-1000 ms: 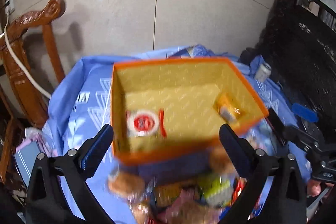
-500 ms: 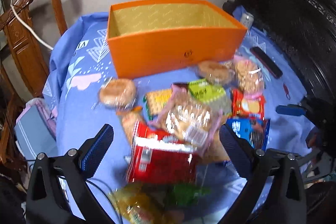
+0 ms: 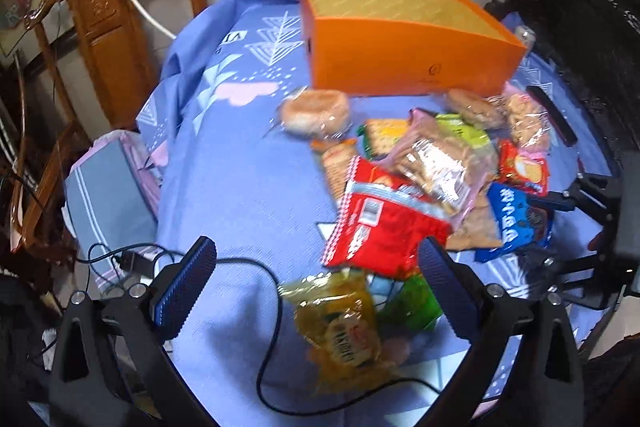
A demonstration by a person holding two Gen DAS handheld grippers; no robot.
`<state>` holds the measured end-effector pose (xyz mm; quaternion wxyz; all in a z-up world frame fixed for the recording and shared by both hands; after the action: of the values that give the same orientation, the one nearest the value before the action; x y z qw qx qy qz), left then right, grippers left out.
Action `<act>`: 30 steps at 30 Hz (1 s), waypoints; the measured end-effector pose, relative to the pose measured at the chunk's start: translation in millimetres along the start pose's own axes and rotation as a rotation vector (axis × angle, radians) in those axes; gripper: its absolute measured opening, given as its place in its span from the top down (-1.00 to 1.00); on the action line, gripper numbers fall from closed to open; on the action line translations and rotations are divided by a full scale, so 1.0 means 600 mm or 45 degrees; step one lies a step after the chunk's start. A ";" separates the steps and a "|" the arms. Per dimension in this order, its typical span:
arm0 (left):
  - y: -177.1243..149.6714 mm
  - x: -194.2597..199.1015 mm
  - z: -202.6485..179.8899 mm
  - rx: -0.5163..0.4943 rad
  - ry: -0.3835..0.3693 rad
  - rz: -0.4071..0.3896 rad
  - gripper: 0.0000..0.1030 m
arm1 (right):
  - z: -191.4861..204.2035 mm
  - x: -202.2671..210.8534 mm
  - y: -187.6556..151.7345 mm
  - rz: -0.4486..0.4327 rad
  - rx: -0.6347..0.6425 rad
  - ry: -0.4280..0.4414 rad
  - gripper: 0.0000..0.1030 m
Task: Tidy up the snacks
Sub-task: 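Grasp the blue biscuit bag with the right gripper while the left grasps a cookie bag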
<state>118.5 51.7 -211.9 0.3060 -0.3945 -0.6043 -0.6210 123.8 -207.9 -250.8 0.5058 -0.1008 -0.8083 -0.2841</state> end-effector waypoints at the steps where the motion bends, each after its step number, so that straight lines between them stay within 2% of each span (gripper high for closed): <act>1: -0.001 0.000 0.001 0.002 0.002 0.002 -0.92 | 0.000 0.005 0.001 -0.002 -0.004 -0.008 0.35; 5: 0.014 -0.015 -0.024 -0.014 -0.027 0.027 -0.92 | -0.011 0.026 -0.006 -0.013 -0.102 0.001 0.51; 13: 0.055 -0.071 -0.151 -0.253 -0.133 0.041 -0.92 | -0.053 0.087 -0.054 -0.056 -0.450 0.032 0.59; 14: 0.061 -0.081 -0.167 -0.284 -0.148 0.052 -0.92 | -0.058 0.095 -0.061 -0.062 -0.487 0.023 0.66; 15: 0.064 -0.089 -0.181 -0.315 -0.169 0.065 -0.92 | -0.061 0.100 -0.067 -0.068 -0.518 0.018 0.85; 16: 0.068 -0.101 -0.198 -0.355 -0.192 0.076 -0.92 | -0.063 0.104 -0.071 -0.072 -0.539 0.016 0.88; 19: 0.072 -0.133 -0.221 -0.412 -0.199 0.101 -0.92 | -0.068 0.108 -0.075 -0.083 -0.575 -0.003 0.91; 23: 0.070 -0.188 -0.230 -0.453 -0.173 0.192 -0.92 | -0.075 0.095 -0.073 -0.086 -0.589 -0.007 0.92; 27: 0.076 -0.197 -0.232 -0.453 -0.222 0.170 -0.92 | -0.073 0.097 -0.074 -0.087 -0.593 -0.004 0.93; 30: 0.080 -0.199 -0.223 -0.416 -0.270 0.153 -0.70 | -0.075 0.102 -0.075 -0.088 -0.609 -0.015 0.96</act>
<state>203.2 -96.3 -284.3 0.2092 -0.5375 -0.4998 -0.6462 109.3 -277.8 -198.8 0.4526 -0.1916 -0.7239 -0.4842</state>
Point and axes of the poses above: each gripper's, at about its wrist camera, not at the fingertips, and x roughly against the way its jaws point, z to its left, y to its top, the point moved 4 cm from there along -x, roughly the way its jaws point, and after that the axes turned 6 degrees about x, right-handed, at the moved point
